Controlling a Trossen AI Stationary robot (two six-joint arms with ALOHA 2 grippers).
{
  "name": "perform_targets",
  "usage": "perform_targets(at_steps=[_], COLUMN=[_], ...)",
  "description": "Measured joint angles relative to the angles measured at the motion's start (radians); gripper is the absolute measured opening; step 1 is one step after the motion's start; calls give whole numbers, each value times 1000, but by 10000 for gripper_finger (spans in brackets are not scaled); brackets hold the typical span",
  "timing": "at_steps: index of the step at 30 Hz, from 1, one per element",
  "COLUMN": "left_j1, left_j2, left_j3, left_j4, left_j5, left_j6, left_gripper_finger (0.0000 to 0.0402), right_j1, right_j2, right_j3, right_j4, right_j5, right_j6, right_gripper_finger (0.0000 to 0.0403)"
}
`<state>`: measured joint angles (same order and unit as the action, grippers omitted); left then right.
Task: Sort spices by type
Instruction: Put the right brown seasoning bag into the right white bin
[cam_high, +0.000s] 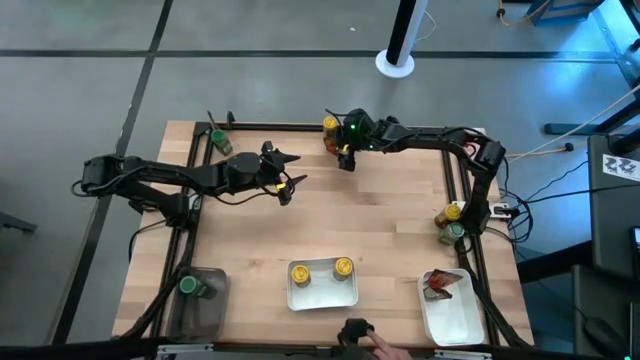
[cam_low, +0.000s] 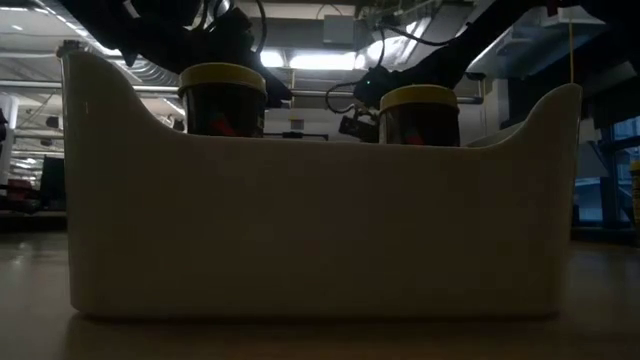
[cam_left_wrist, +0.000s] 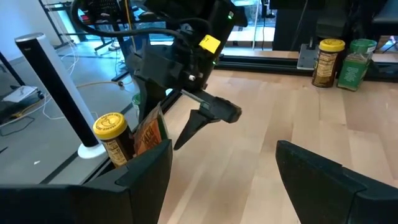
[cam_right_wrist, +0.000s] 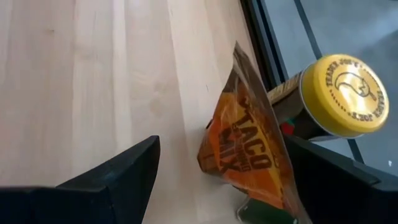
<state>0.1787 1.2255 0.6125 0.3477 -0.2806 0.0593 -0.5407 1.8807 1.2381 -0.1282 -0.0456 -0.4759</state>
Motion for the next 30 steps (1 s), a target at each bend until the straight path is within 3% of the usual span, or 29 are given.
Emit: perform_targets(at_steps=[23,26,30], left_j1=[0,0,0], left_j2=[0,0,0], left_j3=[0,0,0], left_j4=[2,2,3], left_j5=[0,0,0], left_j6=[0,0,0], left_gripper_finger=[272,272,272], right_j1=[-2,-3,-2], right_j2=[42,59,81], right_j3=[-10,-10,-9], right_j4=[27,27,30], right_j5=[9,10,28], right_j6=[8,13,13], right_gripper_finger=[329,311,255])
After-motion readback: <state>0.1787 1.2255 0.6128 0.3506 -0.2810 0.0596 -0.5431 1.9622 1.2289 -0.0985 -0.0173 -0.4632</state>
